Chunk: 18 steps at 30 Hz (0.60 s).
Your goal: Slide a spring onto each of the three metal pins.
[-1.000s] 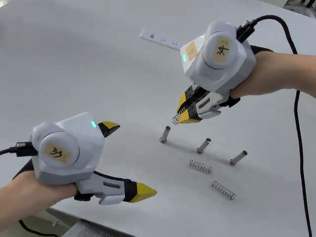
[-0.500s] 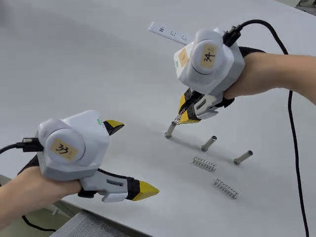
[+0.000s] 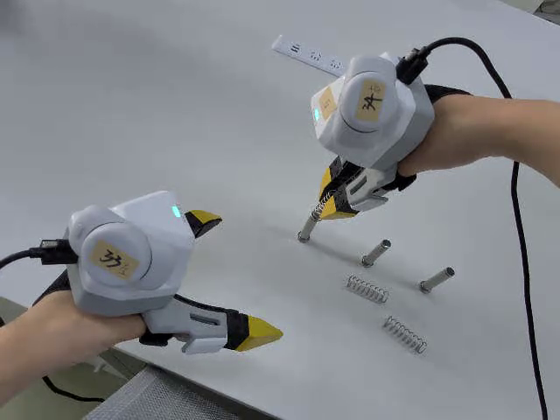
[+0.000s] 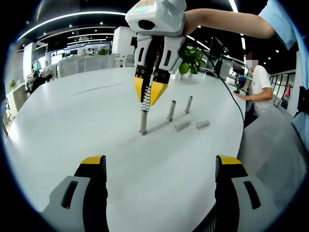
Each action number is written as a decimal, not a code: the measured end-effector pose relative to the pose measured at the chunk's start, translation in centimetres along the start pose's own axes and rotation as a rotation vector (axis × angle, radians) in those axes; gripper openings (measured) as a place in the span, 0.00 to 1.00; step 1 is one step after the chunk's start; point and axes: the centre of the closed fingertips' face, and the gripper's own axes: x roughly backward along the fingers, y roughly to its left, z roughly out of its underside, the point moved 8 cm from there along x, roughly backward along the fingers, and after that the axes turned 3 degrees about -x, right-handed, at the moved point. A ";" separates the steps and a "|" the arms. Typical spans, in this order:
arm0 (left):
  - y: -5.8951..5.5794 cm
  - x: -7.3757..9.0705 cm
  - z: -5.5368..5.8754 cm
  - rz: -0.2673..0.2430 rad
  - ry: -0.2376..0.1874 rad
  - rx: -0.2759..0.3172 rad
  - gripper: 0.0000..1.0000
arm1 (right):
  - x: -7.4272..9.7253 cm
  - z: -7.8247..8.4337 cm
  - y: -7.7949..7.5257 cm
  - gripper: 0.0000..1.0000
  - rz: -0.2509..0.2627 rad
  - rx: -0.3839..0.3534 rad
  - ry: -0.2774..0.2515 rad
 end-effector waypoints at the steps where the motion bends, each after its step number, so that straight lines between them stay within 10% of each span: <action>1: 0.0 0.0 0.0 -0.001 -0.001 0.002 0.92 | 0.0 0.0 0.0 0.07 -0.003 0.001 0.001; 18: 0.2 -0.1 0.6 -0.010 0.001 0.027 0.91 | -2.4 0.0 -0.4 0.07 -0.034 0.014 0.032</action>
